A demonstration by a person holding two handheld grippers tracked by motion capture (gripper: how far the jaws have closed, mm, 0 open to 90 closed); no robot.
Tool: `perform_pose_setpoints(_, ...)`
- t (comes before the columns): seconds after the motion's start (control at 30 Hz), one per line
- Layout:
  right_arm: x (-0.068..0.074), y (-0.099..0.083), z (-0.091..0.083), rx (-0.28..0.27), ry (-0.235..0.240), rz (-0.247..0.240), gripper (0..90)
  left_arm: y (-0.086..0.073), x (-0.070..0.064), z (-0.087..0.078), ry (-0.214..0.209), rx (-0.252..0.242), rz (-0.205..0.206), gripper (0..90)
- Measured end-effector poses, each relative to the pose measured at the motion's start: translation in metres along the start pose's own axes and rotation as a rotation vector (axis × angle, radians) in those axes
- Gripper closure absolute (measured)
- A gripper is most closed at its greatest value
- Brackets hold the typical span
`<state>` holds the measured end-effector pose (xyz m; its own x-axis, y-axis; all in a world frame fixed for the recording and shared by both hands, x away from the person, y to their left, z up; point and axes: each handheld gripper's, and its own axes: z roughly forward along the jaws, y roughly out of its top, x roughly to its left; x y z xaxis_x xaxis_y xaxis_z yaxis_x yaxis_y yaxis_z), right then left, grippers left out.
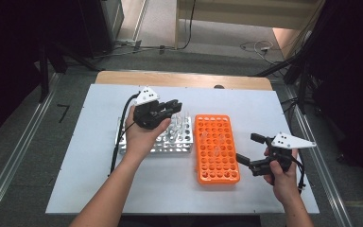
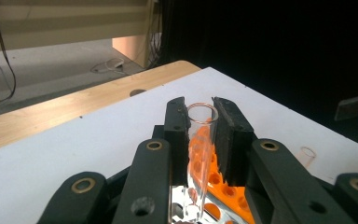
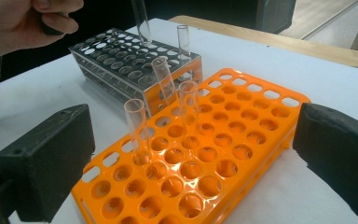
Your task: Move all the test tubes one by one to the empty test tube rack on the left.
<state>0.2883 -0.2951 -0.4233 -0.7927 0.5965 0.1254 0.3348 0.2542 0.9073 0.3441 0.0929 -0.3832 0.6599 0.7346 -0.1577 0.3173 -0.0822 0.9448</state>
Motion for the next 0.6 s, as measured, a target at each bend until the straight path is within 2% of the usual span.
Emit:
perform_pose_setpoints(0.37,-0.002,0.0,-0.001,-0.004,-0.003,0.005,0.0,-0.003,0.012,0.016,0.048,0.004,-0.005,75.6)
perform_pose_setpoints(0.6,-0.002,0.0,0.0,-0.002,-0.003,0.007,0.0,-0.007,0.017,0.025,0.061,0.005,-0.014,75.5)
